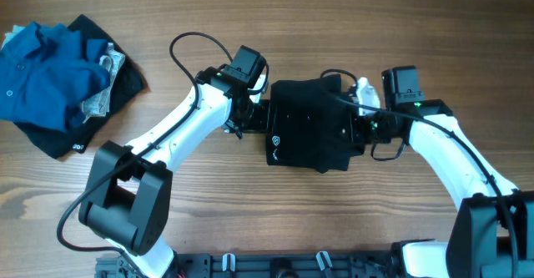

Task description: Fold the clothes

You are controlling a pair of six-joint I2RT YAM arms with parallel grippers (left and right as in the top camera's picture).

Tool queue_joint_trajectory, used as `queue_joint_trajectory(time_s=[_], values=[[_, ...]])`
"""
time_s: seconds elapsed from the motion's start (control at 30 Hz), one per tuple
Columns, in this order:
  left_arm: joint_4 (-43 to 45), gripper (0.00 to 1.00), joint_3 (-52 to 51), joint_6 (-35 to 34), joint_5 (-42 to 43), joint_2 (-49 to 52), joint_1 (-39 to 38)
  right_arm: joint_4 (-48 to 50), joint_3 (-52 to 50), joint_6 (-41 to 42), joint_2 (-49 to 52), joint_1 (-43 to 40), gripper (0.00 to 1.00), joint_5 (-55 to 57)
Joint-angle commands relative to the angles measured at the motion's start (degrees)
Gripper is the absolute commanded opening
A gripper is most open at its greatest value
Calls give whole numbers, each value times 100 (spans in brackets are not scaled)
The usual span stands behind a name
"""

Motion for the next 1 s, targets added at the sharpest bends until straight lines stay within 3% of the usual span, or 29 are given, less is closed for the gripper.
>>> queue_joint_trajectory(time_s=[0.0,0.1,0.17,0.3,0.43,0.8,0.97], values=[[190,69,-44,52,-144,37,11,505,26,63,-146,9,4,-1342],[627,75,-44,31,-118,37,24,756,11,688,-2,83,4,76],[911,85,-44,-328,-9,39,109,789,9,914,262,186,4,686],[1305,91,-44,-555,984,107,490,682,9,2267,1220,219,4,2039],[1290,95,-44,-358,1589,236,817,651,9,2680,2020,181,5,1703],[1338,94,-48,2002,3786,1698,518,627,11,2623,2227,181,4,1641],[1620,88,-48,2120,4024,2028,291,625,11,2612,2227,181,4,1596]])
